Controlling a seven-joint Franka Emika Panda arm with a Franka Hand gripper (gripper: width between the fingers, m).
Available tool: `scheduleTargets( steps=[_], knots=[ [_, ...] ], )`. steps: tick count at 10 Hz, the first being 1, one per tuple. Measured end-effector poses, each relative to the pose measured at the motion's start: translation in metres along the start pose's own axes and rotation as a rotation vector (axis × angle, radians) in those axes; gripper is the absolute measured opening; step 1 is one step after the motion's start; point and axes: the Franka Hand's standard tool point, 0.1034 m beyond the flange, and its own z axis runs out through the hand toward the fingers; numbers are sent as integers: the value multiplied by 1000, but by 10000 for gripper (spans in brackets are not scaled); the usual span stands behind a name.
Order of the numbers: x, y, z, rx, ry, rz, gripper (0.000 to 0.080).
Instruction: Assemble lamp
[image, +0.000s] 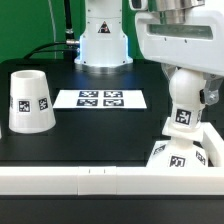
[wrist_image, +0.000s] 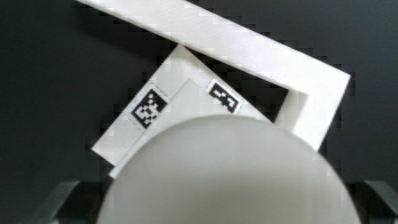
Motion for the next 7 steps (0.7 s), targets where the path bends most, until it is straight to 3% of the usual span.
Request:
scheduleTargets(
  steps=[1,3,4,6,7],
  knots=[
    [0,0,0,-1,0,-13,580],
    [-1,1,1,-6,-1,-28,685],
    [-8,3,1,-43,-7,-120,685],
    [-25,1,1,-53,-5,-315,699],
    [-28,7,0,-52,-11,-384,699]
  ],
)
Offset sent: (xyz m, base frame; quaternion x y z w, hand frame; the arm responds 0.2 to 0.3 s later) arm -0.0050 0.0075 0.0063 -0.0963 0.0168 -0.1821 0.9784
